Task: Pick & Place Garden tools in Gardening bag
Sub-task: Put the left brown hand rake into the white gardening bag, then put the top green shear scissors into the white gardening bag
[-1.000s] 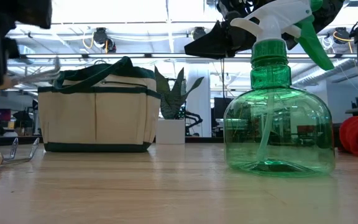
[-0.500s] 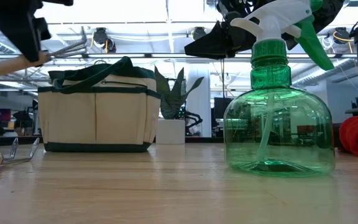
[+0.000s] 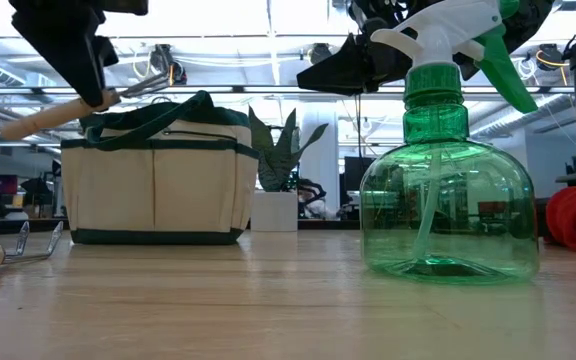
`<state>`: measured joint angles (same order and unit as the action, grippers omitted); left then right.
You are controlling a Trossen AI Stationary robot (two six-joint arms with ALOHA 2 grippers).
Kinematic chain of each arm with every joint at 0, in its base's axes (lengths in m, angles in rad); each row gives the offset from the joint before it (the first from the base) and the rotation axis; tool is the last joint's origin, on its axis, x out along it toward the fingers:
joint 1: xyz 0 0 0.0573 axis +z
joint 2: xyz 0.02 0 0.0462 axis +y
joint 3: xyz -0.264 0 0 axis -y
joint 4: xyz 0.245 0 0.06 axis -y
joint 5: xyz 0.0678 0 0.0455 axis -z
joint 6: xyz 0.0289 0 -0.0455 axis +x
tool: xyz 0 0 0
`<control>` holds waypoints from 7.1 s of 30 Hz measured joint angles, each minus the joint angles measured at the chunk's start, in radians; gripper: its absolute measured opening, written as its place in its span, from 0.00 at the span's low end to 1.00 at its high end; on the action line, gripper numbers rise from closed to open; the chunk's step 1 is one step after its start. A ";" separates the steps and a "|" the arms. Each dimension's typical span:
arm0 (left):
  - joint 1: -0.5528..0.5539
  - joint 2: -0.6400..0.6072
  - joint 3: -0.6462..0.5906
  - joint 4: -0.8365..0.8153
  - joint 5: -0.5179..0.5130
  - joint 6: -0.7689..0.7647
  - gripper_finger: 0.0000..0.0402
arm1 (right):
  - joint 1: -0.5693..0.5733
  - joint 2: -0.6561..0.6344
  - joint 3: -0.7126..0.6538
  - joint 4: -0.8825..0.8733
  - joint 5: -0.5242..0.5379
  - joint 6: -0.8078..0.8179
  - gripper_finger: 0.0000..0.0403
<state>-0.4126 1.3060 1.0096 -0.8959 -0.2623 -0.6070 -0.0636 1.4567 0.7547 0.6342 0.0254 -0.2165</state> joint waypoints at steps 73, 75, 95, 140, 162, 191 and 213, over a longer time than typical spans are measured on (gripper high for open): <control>0.492 -0.048 0.000 0.189 0.194 0.752 0.18 | 0.000 0.000 0.000 0.004 0.000 0.017 0.48; 0.492 -0.047 0.000 0.181 0.194 0.752 0.18 | 0.000 0.000 0.000 0.004 0.000 0.016 0.48; 0.492 -0.044 0.000 0.137 0.194 0.721 0.18 | 0.000 0.000 0.000 0.004 0.000 0.014 0.48; 0.489 0.219 0.000 0.080 0.221 0.717 0.18 | 0.000 0.000 0.000 0.003 0.003 0.021 0.48; 0.489 0.296 0.000 0.080 0.267 0.732 0.18 | 0.000 0.000 0.000 0.001 0.004 0.021 0.48; 0.489 0.317 -0.001 0.086 0.253 0.732 0.36 | 0.000 0.000 0.000 -0.012 0.004 0.021 0.48; 0.489 0.317 -0.001 0.087 0.252 0.721 0.37 | 0.000 0.000 0.000 -0.025 0.004 0.021 0.48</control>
<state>0.0765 1.6230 1.0084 -0.8093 -0.0101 0.1143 -0.0639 1.4570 0.7544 0.6091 0.0292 -0.1951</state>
